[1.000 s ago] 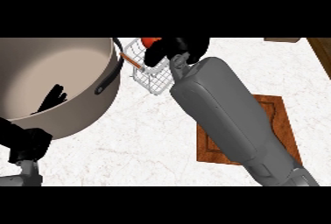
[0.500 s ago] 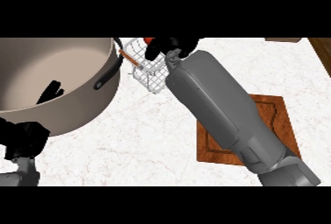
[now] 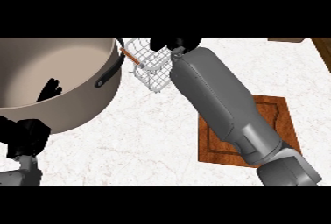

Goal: Pick the tomato from the cutting board and place it in the tiered basket

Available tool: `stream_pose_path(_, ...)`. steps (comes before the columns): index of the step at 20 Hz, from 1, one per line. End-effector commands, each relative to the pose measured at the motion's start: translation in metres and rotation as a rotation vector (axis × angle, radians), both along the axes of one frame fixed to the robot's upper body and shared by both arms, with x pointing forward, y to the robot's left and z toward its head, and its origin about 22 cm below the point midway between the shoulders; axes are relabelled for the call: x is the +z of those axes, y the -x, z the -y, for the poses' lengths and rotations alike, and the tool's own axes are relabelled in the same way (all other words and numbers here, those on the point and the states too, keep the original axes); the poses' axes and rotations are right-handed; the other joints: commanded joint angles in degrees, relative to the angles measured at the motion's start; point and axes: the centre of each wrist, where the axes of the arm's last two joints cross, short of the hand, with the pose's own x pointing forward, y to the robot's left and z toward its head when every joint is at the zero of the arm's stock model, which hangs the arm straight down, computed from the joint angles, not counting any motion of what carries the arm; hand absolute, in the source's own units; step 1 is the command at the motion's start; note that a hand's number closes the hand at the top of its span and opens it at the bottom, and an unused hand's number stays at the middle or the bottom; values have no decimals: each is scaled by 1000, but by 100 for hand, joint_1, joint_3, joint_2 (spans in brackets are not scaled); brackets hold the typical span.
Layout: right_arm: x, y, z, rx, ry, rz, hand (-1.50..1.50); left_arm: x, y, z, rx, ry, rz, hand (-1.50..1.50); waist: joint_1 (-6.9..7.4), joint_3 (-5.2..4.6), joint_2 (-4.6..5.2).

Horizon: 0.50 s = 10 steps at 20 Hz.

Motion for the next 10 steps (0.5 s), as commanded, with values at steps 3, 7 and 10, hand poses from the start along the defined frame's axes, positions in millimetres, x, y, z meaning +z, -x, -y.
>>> stream_pose_path(3,5,-6,-9,4,18,14,-150,-14,-14,36,-121,30,-58,0,-29,-26,27)
stream_pose_path(7,8,-14,-6,-11,-50,44,-150,-12,-4,26,-145,-7,-50,0,122,-26,57)
stream_pose_path(10,3,-14,1,-26,-164,102,-150,-2,-9,15,-123,2,-48,0,49,-21,47)
